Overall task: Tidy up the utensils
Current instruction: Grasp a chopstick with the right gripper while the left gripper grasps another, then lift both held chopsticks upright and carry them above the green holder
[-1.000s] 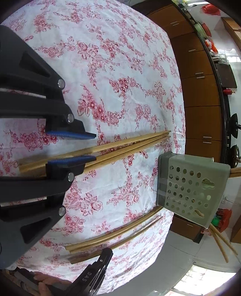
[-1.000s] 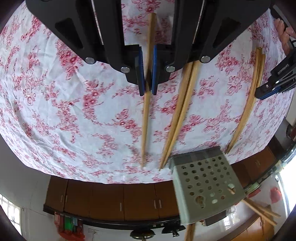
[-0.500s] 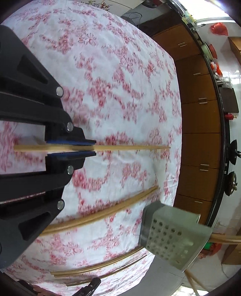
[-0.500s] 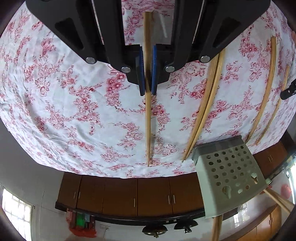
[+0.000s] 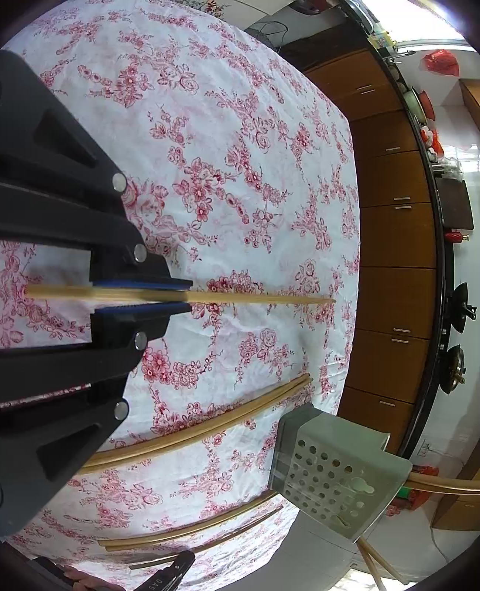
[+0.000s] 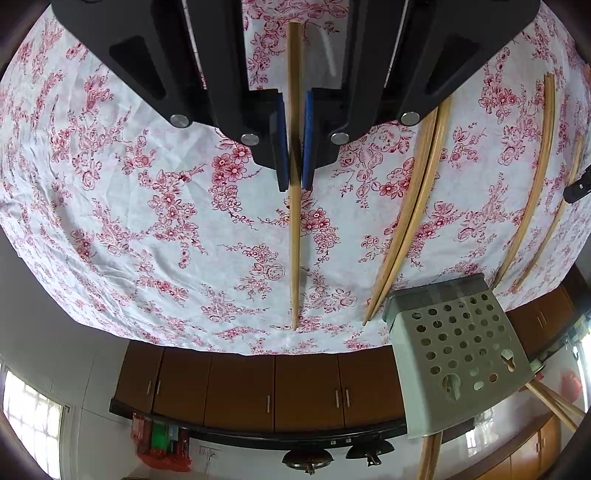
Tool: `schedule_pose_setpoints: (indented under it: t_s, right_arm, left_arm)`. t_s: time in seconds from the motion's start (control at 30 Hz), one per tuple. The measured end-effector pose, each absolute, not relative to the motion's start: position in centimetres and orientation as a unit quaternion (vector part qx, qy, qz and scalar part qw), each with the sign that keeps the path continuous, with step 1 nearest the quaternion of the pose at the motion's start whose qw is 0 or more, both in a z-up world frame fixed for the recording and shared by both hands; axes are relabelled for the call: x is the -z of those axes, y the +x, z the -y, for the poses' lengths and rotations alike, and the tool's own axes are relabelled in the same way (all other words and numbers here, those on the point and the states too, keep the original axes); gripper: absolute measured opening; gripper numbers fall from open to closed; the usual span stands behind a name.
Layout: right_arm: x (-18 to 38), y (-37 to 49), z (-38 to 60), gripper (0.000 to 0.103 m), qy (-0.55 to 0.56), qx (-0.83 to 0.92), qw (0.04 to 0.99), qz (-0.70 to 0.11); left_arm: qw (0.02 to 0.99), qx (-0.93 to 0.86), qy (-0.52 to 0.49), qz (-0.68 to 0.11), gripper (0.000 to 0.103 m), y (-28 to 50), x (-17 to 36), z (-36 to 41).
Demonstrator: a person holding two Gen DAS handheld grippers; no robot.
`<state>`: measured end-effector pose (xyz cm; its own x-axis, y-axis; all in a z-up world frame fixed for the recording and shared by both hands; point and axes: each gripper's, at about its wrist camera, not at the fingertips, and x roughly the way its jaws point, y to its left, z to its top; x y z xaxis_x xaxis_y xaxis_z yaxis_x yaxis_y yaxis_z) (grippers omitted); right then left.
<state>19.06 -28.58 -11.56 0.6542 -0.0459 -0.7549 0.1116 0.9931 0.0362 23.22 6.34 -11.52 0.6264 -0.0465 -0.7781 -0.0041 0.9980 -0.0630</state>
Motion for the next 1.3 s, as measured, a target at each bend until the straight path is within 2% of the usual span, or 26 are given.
schedule_pose_setpoints:
  t_s: [0.3,0.5,1.3]
  right_arm:
    - [11.53,19.06,28.54,0.009,0.040,0.044,0.909,-0.413]
    - [11.57,19.06,28.78,0.015,0.048,0.048,0.908,-0.413]
    - [11.54,19.07,28.95,0.015,0.050,0.048,0.908,-0.413]
  left_arm:
    - [0.901,0.016,-0.041,-0.431,0.010,22.97,11.45,-6.58]
    - [0.901,0.016,-0.042,-0.431,0.010,23.03,11.46,-6.58]
    - [0.901,0.015,-0.043,-0.431,0.010,23.01,11.55,-6.58]
